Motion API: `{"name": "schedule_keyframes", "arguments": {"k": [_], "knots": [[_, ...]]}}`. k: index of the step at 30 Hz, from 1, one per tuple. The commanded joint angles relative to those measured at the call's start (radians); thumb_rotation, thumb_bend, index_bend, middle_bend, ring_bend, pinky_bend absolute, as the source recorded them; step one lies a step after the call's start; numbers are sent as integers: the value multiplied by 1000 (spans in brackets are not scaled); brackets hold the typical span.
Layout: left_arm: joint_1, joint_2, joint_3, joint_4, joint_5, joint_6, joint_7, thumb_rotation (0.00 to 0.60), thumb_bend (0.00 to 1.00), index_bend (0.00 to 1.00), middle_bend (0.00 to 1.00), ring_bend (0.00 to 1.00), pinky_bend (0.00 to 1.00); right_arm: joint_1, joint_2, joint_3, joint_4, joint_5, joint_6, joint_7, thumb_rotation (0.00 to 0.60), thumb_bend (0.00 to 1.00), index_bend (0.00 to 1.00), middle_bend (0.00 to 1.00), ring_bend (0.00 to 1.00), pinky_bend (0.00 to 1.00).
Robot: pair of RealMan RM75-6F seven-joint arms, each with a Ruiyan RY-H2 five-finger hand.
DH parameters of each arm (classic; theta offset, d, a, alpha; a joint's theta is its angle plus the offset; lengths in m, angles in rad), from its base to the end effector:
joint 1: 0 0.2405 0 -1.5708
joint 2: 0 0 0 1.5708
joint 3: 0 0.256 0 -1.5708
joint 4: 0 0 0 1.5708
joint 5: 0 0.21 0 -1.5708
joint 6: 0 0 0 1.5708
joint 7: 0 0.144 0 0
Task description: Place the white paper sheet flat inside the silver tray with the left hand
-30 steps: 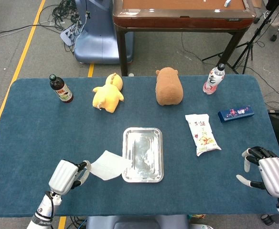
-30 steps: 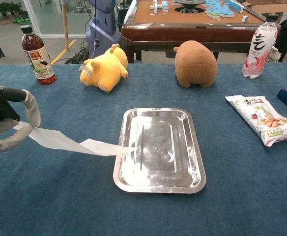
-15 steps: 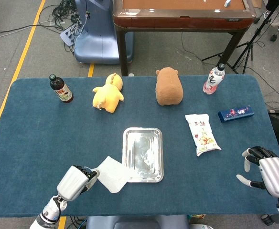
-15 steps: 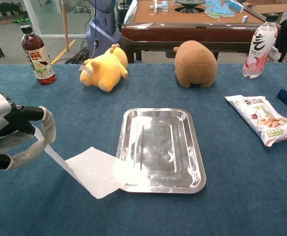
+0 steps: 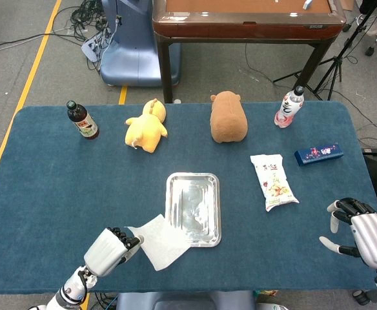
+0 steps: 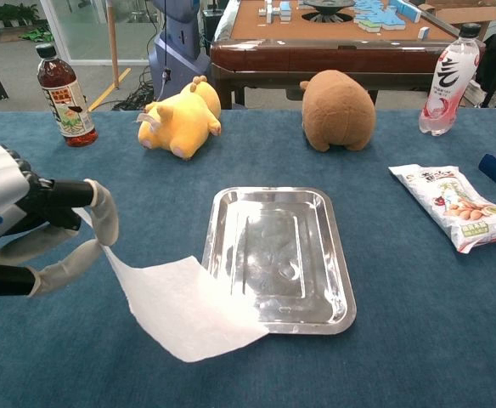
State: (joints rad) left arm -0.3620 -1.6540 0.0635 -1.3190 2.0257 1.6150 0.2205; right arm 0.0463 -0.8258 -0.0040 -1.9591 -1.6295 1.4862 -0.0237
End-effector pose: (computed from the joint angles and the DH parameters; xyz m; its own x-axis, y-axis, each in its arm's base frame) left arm -0.1708 0.1881 0.0001 0.2887 -0.1921 0.9379 0.6175 -0.7113 -0.3358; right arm -0.2514 -0.1542 0.2025 0.3780 -0.0692 0.9232 -0.9233 -0.1021 0.3704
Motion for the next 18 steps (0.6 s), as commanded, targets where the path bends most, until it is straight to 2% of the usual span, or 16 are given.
{"name": "schedule_keyframes", "arguments": {"k": [1,18], "knots": [[-7,-12,4,23,13,7,-6,600,685,826,1000,1000,1000,0,0,1,1,1,0,0,600,105,678,409,264,361],[-40,-53,-39,15,-61,-84,67,600,685,825,1000,1000,1000,-6,3,5,-4,-10,19,3,600,105,678,409,264,360]]}}
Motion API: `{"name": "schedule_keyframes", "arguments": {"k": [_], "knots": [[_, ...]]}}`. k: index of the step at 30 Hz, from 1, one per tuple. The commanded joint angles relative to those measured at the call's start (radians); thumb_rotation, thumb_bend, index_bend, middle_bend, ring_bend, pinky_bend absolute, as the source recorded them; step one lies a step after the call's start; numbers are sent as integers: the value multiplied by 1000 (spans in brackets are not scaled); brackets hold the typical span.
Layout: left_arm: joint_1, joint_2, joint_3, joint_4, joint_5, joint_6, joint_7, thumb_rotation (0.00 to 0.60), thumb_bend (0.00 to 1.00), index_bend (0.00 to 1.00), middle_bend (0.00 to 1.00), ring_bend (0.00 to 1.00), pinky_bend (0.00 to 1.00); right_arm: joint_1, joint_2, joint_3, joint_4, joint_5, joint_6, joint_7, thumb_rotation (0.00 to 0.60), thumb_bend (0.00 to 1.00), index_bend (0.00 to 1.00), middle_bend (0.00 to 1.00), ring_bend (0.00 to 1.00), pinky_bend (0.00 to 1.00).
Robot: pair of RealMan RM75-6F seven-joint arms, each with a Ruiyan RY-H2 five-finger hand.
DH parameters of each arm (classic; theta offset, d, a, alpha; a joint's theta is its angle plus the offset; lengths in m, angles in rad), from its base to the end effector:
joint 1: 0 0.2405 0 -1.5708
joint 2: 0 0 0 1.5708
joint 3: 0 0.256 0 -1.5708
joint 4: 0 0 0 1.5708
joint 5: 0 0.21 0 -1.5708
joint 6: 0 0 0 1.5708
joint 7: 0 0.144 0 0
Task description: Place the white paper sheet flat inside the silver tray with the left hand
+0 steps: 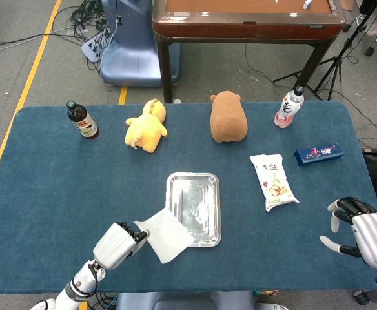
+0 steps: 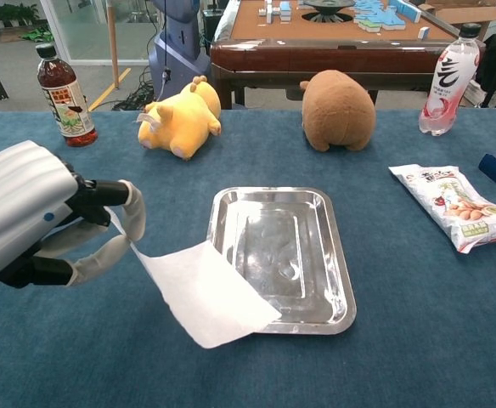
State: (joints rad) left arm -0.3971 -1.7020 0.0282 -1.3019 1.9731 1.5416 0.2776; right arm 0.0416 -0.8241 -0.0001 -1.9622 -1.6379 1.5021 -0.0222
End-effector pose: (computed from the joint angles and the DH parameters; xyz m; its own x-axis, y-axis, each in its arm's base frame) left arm -0.1605 0.2041 -0.0165 0.3397 -0.2046 0.9180 0.6156 -0.6896 -0.3814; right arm -0.2492 -0.1538 0.2049 0.3745 -0.0515 0.9258 -0.9238 -0.1070 0.3677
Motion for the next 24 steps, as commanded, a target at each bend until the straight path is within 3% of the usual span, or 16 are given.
{"name": "schedule_keyframes", "arguments": {"k": [1,24], "knots": [[-7,-8,-6,-2,-13,-18,15,600,685,825,1000,1000,1000,-3,2,1,-2,-4,7,2,600,105,678,409,264,360],[-2,-93,-90,-28,-162,-59,145,600,685,827,1000,1000,1000,-12,11,5,-6,-14,28,13,600,105,678,409,264,360]]}}
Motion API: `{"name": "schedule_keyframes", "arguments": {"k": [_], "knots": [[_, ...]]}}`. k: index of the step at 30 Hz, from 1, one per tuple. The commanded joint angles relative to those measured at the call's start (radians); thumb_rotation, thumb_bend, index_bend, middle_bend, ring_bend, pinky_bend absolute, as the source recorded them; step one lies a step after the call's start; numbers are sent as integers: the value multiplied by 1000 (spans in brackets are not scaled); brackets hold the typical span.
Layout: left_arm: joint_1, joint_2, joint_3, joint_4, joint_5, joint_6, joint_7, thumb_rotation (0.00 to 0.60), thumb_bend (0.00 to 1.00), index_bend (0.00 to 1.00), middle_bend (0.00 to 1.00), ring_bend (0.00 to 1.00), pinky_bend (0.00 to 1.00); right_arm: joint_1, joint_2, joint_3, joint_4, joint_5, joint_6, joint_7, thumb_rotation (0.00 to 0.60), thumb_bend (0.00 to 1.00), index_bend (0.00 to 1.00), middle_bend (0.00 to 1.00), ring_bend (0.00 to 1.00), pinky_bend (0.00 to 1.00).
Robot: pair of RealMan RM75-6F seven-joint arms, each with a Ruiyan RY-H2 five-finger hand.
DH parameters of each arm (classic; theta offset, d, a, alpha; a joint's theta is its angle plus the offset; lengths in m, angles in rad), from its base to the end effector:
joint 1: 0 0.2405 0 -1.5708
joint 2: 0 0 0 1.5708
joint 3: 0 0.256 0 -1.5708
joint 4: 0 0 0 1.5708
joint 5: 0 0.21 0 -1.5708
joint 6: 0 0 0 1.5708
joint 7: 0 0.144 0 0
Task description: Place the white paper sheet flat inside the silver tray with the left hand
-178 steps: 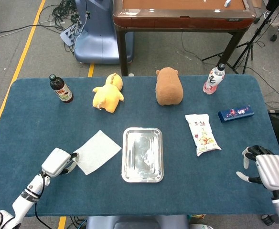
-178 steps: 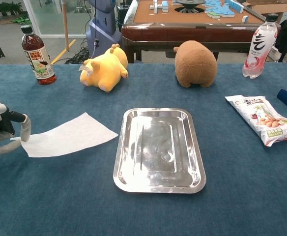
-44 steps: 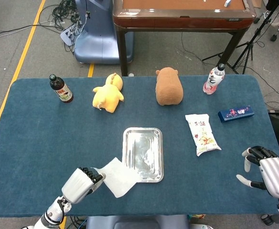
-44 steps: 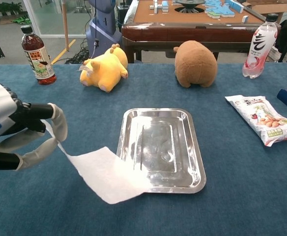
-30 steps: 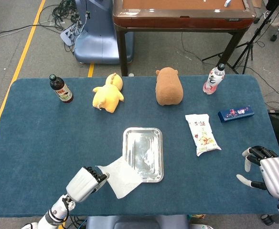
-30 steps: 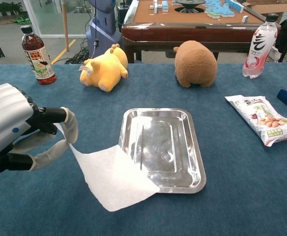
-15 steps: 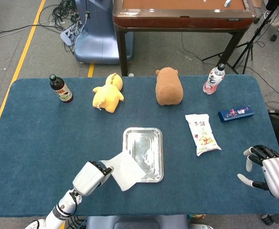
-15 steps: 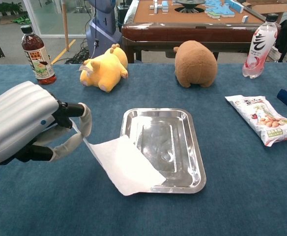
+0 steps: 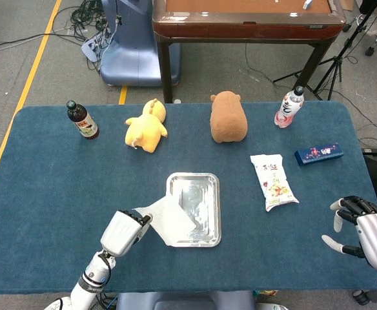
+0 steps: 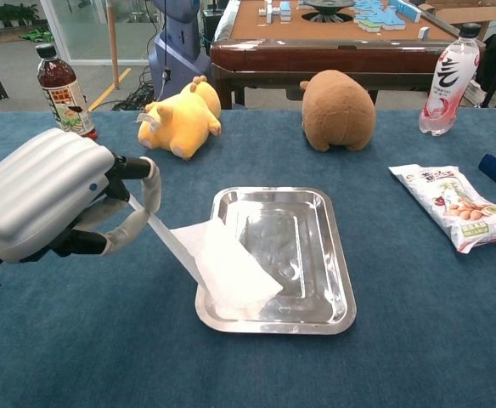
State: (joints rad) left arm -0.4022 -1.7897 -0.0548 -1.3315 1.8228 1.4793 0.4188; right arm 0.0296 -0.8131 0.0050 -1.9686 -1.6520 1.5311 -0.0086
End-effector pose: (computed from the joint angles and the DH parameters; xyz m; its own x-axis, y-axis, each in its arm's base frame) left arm -0.1437 0.2252 -0.0312 0.3741 -0.2282 0.8989 0.7103 -0.5526 -0.4359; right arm -0.2461 -0.1517 0.2110 0.3639 -0.0235 0.9311 -0.9266 -0.1108 0.3593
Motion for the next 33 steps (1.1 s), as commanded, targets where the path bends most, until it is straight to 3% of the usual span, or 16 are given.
{"name": "schedule_keyframes", "arguments": {"k": [1,20,33], "knots": [[3,-9,-10,3,-15,6,8,600,685,827,1000,1000,1000,0,0,0,0,0,-1,-1,600,105,678,409,264,360],[-24,-69,-72,9,-110,-30,109,600,685,828,1000,1000,1000,2,-2,1,1,4,-9,-2,600,105,678,409,264,360],[-14,-98,-5,49,-62,2,137,600,685,830,1000,1000,1000,-2,3,-2,-5,-12,1,1,600,105,678,409,264,360]]}}
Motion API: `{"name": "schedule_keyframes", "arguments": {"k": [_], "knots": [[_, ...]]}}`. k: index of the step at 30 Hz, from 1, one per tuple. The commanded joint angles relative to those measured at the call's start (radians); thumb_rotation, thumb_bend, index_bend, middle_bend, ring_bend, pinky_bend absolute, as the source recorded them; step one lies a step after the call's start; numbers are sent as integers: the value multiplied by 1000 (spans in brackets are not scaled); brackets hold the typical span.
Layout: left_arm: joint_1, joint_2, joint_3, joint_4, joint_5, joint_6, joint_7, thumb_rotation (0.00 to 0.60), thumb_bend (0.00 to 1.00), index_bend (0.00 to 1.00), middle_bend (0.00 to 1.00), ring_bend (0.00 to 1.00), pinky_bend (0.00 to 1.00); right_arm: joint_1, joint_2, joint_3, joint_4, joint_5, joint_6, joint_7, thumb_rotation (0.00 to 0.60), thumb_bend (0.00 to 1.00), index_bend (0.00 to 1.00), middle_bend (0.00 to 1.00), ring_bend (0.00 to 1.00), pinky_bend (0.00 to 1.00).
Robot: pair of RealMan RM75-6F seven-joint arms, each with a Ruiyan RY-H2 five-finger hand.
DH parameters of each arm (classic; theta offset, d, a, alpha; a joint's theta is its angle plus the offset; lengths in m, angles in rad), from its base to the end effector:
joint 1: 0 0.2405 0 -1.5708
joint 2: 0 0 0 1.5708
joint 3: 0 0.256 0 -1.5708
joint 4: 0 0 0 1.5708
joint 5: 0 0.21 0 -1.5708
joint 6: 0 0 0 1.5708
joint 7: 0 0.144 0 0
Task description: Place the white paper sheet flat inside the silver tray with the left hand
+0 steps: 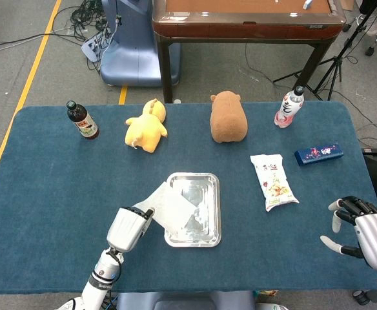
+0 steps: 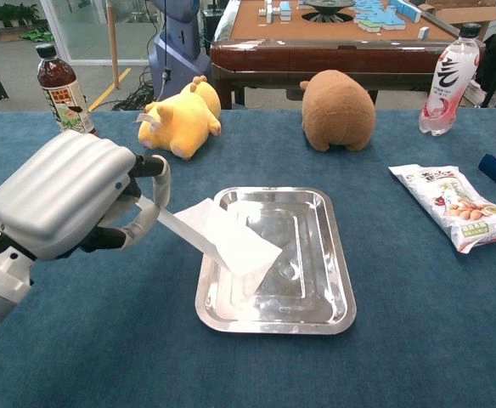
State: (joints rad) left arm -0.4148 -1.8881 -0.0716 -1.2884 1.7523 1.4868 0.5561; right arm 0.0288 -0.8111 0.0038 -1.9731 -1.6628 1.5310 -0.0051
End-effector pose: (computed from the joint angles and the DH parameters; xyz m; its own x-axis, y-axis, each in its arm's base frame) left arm -0.1318 0.2291 -0.0503 0.4313 -0.2693 0.8611 0.7191 -0.4737 -0.5084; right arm -0.2441 -0.1511 0.2105 0.3587 -0.0253 0.9331 -0.9277 -0.1203 0.3534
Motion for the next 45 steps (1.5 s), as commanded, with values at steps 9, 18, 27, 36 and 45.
{"name": "schedule_keyframes", "arguments": {"k": [9,18,27,36,45], "knots": [[-5,13,55,17,35,-21,-15,600,685,753,1000,1000,1000,-3,6,1,-2,-1,6,5,600,105,678,409,264,360],[2,25,79,-13,49,-31,9,600,542,439,1000,1000,1000,-12,14,-2,-11,-28,30,13,600,105,678,409,264,361],[2,32,70,-26,30,-57,31,600,225,363,1000,1000,1000,-10,13,0,-8,-21,25,16,600,105,678,409,264,361],[2,41,62,-28,21,-65,44,600,203,364,1000,1000,1000,-10,13,1,-6,-21,25,19,600,105,678,409,264,360],[-44,170,63,-113,28,-133,-8,600,203,331,1000,895,1000,-7,9,0,-5,-17,15,16,600,105,678,409,264,360]]}}
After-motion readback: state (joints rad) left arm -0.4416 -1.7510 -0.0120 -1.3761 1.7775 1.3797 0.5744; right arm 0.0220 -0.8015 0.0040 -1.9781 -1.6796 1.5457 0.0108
